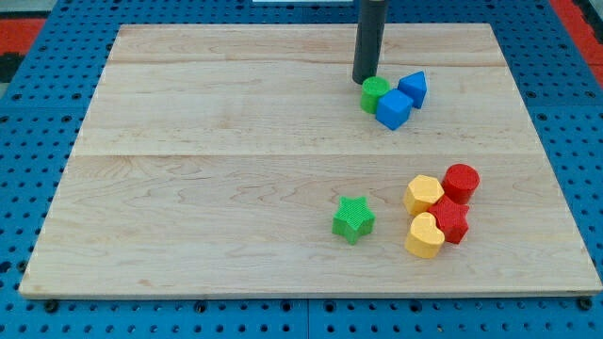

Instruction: Push the green star into the blue cube

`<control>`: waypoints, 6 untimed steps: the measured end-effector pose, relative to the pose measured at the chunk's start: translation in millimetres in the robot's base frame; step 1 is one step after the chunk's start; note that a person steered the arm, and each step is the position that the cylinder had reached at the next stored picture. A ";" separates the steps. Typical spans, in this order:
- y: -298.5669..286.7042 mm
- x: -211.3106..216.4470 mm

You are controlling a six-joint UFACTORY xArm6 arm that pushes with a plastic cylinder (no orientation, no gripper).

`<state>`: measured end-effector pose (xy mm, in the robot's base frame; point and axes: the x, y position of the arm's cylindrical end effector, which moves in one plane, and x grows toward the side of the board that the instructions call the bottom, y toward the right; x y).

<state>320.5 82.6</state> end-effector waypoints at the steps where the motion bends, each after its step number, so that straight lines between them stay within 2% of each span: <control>1: -1.9 19.1; 2: -2.3 26.6; 4: 25.5 -4.9; 6: 50.6 -4.9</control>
